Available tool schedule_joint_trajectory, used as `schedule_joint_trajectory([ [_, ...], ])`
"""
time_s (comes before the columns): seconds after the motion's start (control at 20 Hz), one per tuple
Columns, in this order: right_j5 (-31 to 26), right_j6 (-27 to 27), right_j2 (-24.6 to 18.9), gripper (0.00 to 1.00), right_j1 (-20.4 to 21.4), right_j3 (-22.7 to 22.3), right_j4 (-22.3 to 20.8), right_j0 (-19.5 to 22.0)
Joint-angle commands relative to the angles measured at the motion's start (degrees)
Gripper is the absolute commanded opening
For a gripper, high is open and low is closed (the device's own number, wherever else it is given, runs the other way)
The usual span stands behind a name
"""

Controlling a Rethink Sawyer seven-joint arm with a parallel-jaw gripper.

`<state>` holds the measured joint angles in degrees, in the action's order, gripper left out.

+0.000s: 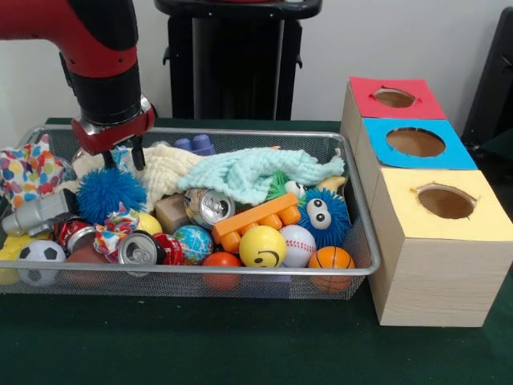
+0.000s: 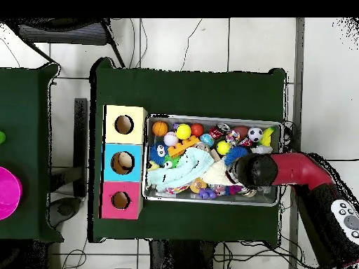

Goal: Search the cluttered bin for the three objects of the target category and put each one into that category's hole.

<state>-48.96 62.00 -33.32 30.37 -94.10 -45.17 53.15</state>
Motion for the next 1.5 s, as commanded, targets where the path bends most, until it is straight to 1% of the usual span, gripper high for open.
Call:
schedule_joint_trajectory([
  [0.05,3.9,7.4,8.4,0.0,4.9,-1.6,-7.7,-4.6],
  [0.1,4.1,7.9,8.8,0.0,6.7,-3.2,-7.1,-4.8],
  [0.25,4.7,9.1,10.1,0.0,9.8,-6.2,-5.5,-5.9],
  [0.3,4.9,10.1,11.0,0.0,7.7,-4.2,-5.9,-6.7],
  [0.35,5.1,10.4,11.4,0.0,8.2,-4.6,-5.5,-6.9],
  [0.55,6.6,11.9,12.8,0.0,11.9,-8.8,-2.1,-7.6],
  [0.7,7.7,13.9,13.3,0.0,14.1,-11.3,0.9,-8.6],
  [0.75,8.6,14.2,13.1,0.0,14.8,-12.6,2.1,-8.4],
  [0.8,8.7,14.8,13.4,0.0,14.5,-12.7,2.8,-8.8],
  [0.9,10.0,16.0,13.6,0.0,14.7,-14.2,5.2,-8.9],
  [1.0,11.2,17.6,13.9,0.0,15.4,-16.2,8.0,-9.3],
  [1.15,15.1,21.0,13.5,0.0,16.9,-20.8,13.5,-9.2],
  [1.25,18.7,24.2,13.1,0.0,18.8,-24.5,18.0,-9.9],
  [1.4,20.3,26.7,13.0,0.0,22.4,-28.1,24.6,-12.2],
  [1.5,21.3,27.5,13.0,0.0,24.6,-29.9,27.8,-13.5],
])
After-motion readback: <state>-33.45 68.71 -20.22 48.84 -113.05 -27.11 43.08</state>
